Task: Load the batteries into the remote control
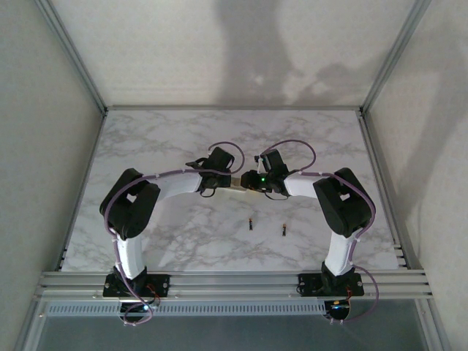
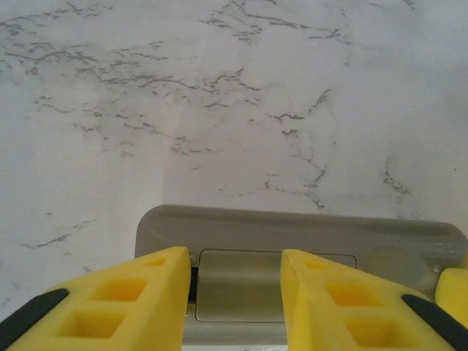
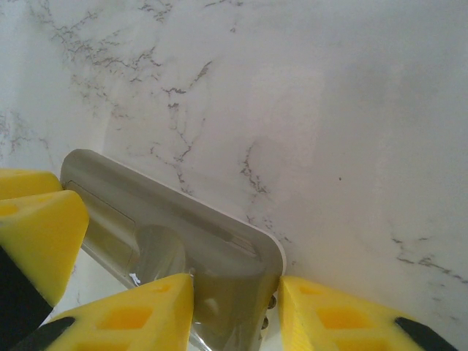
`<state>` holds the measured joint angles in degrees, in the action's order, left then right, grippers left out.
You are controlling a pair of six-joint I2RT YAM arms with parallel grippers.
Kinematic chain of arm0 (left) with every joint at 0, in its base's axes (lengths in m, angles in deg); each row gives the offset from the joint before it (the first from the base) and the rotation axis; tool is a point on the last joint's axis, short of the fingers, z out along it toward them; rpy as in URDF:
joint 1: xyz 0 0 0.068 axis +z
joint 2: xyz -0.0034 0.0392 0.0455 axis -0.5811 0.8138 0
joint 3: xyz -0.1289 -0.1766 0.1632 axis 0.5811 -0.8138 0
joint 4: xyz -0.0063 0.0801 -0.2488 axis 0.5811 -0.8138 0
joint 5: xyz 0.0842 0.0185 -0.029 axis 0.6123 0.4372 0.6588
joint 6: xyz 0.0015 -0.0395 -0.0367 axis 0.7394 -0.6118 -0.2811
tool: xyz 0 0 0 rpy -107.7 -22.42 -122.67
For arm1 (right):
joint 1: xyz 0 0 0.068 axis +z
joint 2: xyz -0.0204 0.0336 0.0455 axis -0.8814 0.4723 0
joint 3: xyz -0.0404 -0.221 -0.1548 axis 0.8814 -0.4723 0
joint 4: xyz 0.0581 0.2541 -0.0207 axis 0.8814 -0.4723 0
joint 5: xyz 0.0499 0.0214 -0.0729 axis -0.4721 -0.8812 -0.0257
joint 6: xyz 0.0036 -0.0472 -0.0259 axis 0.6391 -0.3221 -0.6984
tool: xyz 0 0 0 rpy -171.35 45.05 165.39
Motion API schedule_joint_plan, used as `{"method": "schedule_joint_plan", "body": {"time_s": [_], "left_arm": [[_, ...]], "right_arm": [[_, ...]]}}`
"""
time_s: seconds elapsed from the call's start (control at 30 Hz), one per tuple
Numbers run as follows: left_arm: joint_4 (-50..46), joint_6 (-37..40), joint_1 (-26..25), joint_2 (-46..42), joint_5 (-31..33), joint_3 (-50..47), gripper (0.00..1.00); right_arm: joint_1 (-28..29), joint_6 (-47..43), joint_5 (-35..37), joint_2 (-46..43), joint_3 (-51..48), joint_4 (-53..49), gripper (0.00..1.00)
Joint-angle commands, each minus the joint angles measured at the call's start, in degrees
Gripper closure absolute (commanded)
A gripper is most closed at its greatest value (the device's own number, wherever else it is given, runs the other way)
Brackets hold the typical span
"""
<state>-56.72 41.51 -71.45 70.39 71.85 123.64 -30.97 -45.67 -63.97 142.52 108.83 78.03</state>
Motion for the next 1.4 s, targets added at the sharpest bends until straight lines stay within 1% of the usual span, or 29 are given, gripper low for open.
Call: {"method": "schedule_joint_plan", "body": {"time_s": [0.0,0.27,0.43,0.63,1.03,1.37], "left_arm": [[-2.8,-0.1,-0.3,-1.0,1.8,-1.2,0.62],[-2.1,-0.7,0.3,-1.2,2.0,-0.8,0.62],[-1.8,-1.1,0.3,-2.2,3.8,-1.8,0.62],[-1.9,-0.7,0.4,-1.2,2.9,-1.5,0.61],[-0.8,0.1,-0.8,-0.1,-6.1,-0.9,0.63],[0.5,-2.0,-0.4,-4.9,-10.1,-0.6,0.64]], "right_arm": [[0.7,-0.4,-1.2,1.3,0.5,-1.4,0.64],[0.7,-0.4,-1.2,1.4,0.6,-1.4,0.64],[0.7,-0.4,-1.3,1.5,0.7,-1.4,0.64],[0.8,-0.4,-1.4,1.7,0.8,-1.4,0.64],[0.8,-0.5,-1.4,1.7,0.9,-1.7,0.64],[0.9,-0.5,-1.3,1.6,0.9,-1.7,0.64]]}}
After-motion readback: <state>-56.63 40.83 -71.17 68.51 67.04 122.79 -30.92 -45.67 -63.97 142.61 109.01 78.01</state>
